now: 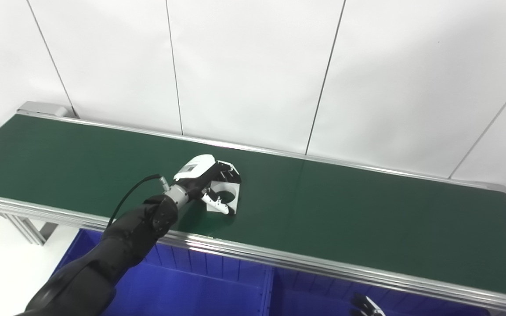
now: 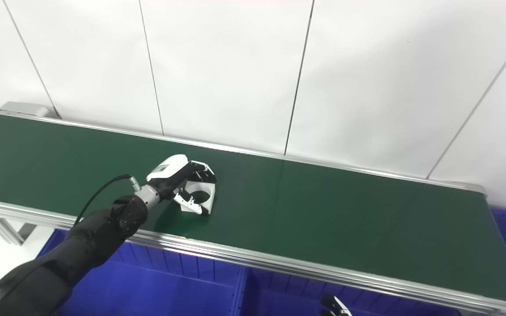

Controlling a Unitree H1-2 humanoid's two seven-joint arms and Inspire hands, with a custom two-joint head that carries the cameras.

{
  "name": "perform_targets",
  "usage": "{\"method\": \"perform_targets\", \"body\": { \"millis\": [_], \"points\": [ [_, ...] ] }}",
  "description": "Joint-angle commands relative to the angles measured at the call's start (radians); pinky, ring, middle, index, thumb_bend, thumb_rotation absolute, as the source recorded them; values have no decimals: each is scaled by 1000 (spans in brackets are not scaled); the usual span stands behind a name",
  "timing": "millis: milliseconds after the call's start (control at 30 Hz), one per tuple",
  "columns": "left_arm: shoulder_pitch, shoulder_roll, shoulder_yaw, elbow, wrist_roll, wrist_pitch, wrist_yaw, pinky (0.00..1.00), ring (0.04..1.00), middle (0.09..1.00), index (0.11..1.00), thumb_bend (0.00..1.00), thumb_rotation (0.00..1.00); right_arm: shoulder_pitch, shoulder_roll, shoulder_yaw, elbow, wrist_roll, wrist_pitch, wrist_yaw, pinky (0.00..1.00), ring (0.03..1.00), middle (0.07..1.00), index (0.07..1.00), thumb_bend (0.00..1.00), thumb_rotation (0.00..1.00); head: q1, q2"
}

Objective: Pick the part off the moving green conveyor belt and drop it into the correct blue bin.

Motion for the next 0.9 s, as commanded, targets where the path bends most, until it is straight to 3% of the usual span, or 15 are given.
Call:
{"method": "perform_targets", "body": {
  "millis": [0,167,500,567,633,867],
  "points": [
    [-3,25,-21,28,42,0,47,366,423,497,517,476,0,2,-5,-6,-38,2,-52,-17,702,779,826,841,657,0,2,3],
    [2,21,-27,44,28,25,104,340,435,511,487,474,0,9,-2,-11,-41,9,-52,-12,708,781,830,844,656,0,4,6],
    [16,25,-24,51,-6,10,85,362,436,507,480,476,0,4,-6,-7,-42,7,-52,-12,705,787,835,850,649,0,4,7],
    [41,28,-14,-2,-13,-12,128,359,436,508,483,476,0,4,-5,-7,-43,2,-52,-18,705,785,834,849,650,0,3,6],
    [76,31,10,-105,-57,-20,121,348,436,509,490,475,0,1,-3,-7,-42,3,-52,-17,706,784,831,846,649,0,7,4],
    [155,28,113,-366,-166,17,0,342,449,499,491,475,0,-15,3,-3,-28,6,-52,-13,709,785,829,846,646,0,10,0]
  ]
}}
